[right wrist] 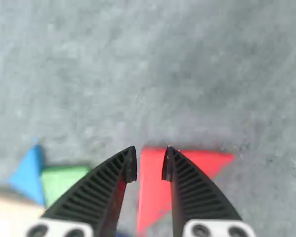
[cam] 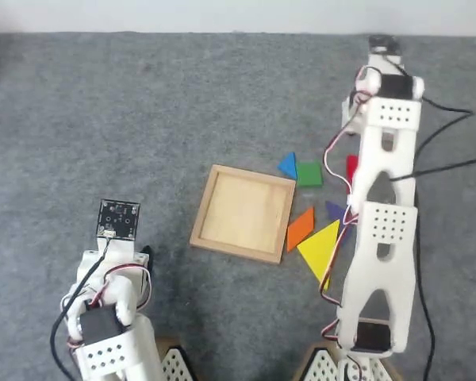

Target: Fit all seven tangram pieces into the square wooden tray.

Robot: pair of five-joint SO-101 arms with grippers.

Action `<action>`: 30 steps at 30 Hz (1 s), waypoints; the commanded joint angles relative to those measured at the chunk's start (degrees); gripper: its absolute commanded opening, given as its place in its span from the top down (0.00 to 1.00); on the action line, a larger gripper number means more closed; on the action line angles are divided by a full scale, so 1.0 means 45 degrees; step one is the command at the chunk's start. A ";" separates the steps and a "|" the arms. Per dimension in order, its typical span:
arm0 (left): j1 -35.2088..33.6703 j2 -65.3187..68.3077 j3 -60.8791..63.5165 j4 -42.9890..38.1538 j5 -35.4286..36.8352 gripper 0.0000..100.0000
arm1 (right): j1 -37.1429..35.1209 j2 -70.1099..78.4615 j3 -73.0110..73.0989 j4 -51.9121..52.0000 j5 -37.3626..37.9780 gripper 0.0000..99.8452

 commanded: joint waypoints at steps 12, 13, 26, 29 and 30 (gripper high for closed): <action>0.0039 -0.0234 -0.0147 0.0020 0.0098 0.79 | -0.0674 -0.6672 0.8733 0.0400 -0.5763 0.90; 0.0039 -0.0234 -0.0147 0.0020 0.0098 0.79 | -0.0674 -0.6398 0.8869 0.0186 -0.6974 0.90; 0.0039 -0.0234 -0.0147 0.0020 0.0098 0.79 | -0.0772 -0.4425 0.8283 0.0244 -0.8967 0.69; 0.0039 -0.0234 -0.0147 0.0020 0.0098 0.79 | -0.0557 -0.4425 0.8264 -0.0479 -0.9553 0.69; 0.0039 -0.0234 -0.0147 0.0020 0.0098 0.79 | -0.0459 -0.4366 0.8264 -0.0752 -0.9612 0.69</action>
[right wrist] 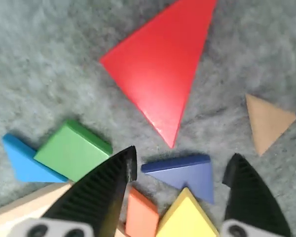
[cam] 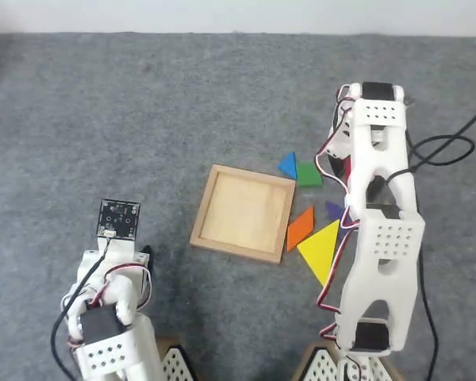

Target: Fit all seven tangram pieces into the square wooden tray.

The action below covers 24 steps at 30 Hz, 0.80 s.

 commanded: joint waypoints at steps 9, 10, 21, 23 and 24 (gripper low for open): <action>0.0039 -0.0234 -0.0147 0.0020 0.0098 0.79 | 0.0498 -0.0088 -0.0742 -0.2589 -0.0645 0.69; 0.0039 -0.0234 -0.0147 0.0020 0.0098 0.79 | 0.0537 -0.0088 -0.0742 -0.2803 -0.0899 0.69; 0.0039 -0.0234 -0.0147 0.0020 0.0098 0.79 | 0.0830 0.1338 -0.0801 -0.4425 -0.1211 0.69; 0.0039 -0.0234 -0.0147 0.0020 0.0098 0.79 | 0.0869 0.1338 -0.0801 -0.4503 -0.1192 0.69; 0.0039 -0.0234 -0.0147 0.0020 0.0098 0.79 | 0.0869 0.1319 -0.0801 -0.4523 -0.1172 0.69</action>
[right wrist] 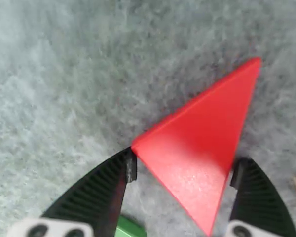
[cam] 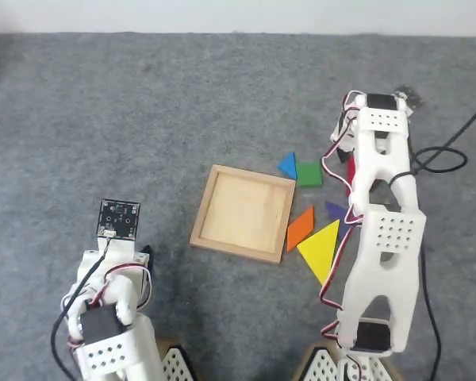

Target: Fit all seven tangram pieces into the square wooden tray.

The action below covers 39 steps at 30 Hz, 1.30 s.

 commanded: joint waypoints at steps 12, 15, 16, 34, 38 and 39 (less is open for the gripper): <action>0.0039 -0.0234 -0.0147 0.0020 0.0098 0.79 | 0.0322 -0.0342 -0.0821 -0.0557 -0.1563 0.69; 0.0039 -0.0234 -0.0147 0.0020 0.0098 0.79 | 0.0244 -0.0303 -0.1153 -0.0635 -0.1680 0.69; 0.0039 -0.0234 -0.0147 0.0020 0.0098 0.79 | 0.0225 -0.0283 -0.1309 -0.0654 -0.1680 0.69; 0.0039 -0.0234 -0.0147 0.0020 0.0098 0.79 | 0.0303 0.1182 -0.2559 -0.1123 -0.1680 0.69; 0.0039 -0.0234 -0.0147 0.0020 0.0098 0.79 | 0.0303 0.1338 -0.2735 -0.1065 -0.1680 0.69; 0.0039 -0.0234 -0.0147 0.0020 0.0098 0.79 | 0.0303 0.1358 -0.2735 -0.1045 -0.1680 0.69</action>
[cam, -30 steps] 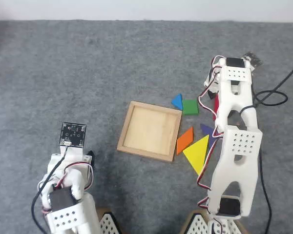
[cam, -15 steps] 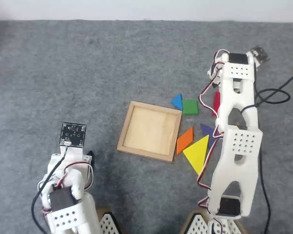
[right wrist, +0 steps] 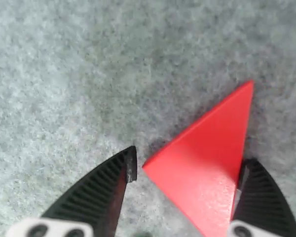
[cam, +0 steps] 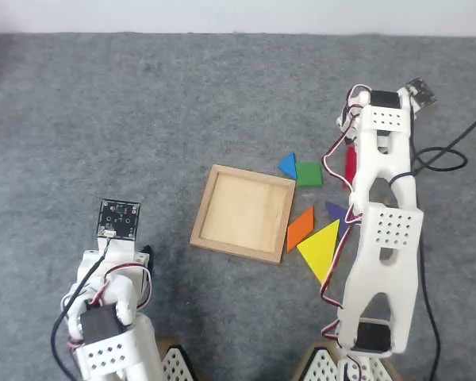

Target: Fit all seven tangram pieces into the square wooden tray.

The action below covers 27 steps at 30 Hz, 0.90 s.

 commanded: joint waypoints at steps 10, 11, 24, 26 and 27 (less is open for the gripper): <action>0.0039 -0.0234 -0.0147 0.0020 0.0098 0.79 | 0.0049 0.0166 -0.0527 0.0088 0.0000 0.69; 0.0039 -0.0234 -0.0147 0.0020 0.0098 0.79 | 0.0049 0.0166 -0.0508 0.0088 0.0000 0.69; 0.0039 -0.0234 -0.0147 0.0020 0.0098 0.79 | 0.0107 0.0869 -0.0547 0.0654 0.0723 0.69; 0.0039 -0.0234 -0.0147 0.0020 0.0098 0.79 | 0.0107 0.0967 -0.0567 0.0635 0.0723 0.69; 0.0039 -0.0234 -0.0147 0.0020 0.0098 0.79 | 0.0107 0.0967 -0.0567 0.0654 0.0723 0.69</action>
